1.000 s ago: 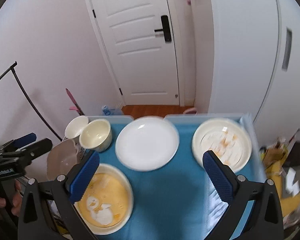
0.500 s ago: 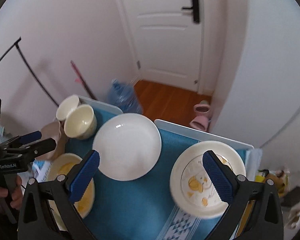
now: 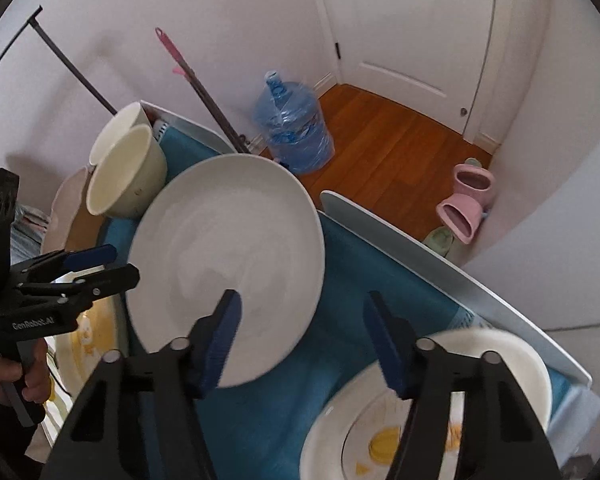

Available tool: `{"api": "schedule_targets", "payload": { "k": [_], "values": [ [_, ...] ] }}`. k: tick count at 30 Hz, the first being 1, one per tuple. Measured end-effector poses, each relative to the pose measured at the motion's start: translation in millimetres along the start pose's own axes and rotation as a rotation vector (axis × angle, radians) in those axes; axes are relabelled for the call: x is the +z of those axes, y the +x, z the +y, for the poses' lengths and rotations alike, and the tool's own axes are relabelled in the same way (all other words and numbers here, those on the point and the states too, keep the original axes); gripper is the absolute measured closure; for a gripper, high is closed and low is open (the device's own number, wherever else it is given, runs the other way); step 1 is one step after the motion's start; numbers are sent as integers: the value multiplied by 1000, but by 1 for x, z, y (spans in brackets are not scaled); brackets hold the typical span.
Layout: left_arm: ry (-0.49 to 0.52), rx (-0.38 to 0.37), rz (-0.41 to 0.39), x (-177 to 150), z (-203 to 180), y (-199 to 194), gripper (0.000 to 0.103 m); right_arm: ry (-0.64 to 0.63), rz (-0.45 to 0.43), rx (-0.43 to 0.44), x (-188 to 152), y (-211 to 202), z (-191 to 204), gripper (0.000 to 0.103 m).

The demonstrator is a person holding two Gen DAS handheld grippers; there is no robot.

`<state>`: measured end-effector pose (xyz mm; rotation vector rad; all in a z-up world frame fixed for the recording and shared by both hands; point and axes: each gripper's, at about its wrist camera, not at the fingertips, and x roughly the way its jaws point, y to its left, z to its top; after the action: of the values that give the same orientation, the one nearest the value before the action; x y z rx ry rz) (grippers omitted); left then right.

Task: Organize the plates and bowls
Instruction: 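Move both grippers to the plain white plate and close on its rim, then carry the white plate onto the yellow-centred plate and open both grippers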

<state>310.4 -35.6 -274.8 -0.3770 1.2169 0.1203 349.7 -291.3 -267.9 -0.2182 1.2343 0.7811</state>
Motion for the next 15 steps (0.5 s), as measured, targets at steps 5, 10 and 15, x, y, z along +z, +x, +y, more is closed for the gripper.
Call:
{"api": "schedule_targets", "payload": {
  "k": [5, 10, 15],
  "values": [
    [0, 5, 17, 0, 0, 18, 52, -18, 26, 17, -1, 17, -6, 63],
    [18, 19, 9, 1, -7, 25, 57, -16, 33, 34, -5, 23, -14, 70],
    [22, 19, -4, -4, -11, 25, 76, -18, 34, 67, -5, 28, -15, 83]
  ]
}}
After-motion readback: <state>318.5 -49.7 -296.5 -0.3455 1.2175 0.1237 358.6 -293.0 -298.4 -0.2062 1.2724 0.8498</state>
